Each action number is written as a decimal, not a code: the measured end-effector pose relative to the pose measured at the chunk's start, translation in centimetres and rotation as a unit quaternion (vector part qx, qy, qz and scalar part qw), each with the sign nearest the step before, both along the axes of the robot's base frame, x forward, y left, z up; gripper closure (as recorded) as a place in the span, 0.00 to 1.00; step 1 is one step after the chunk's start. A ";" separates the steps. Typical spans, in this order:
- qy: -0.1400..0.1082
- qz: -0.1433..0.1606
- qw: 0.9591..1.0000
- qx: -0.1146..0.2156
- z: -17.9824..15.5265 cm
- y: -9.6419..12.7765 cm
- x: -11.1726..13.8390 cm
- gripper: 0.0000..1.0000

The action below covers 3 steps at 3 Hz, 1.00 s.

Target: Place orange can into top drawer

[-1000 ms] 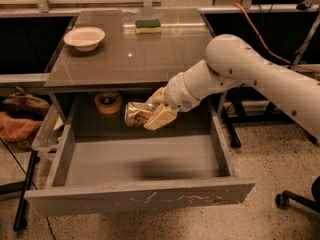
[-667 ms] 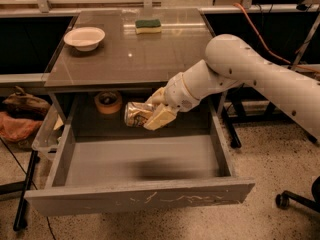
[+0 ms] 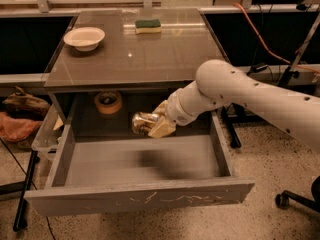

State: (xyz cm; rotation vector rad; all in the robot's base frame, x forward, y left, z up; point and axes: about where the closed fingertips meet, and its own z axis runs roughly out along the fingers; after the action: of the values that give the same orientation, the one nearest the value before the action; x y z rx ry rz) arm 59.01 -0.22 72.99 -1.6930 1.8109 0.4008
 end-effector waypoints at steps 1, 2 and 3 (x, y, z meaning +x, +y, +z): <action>-0.018 -0.034 0.999 -0.012 -2.4 -0.4 1.5 1.00; -0.018 -0.034 0.999 -0.012 -2.4 -0.4 1.5 1.00; -0.008 -0.009 1.000 0.010 -4.4 0.9 1.4 1.00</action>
Offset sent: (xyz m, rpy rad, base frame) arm 0.0114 -0.0043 -0.0219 -0.0238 -0.0243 -0.0561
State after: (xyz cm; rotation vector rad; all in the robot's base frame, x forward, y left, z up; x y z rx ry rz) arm 60.45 0.65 68.58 -1.6610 1.8046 0.3949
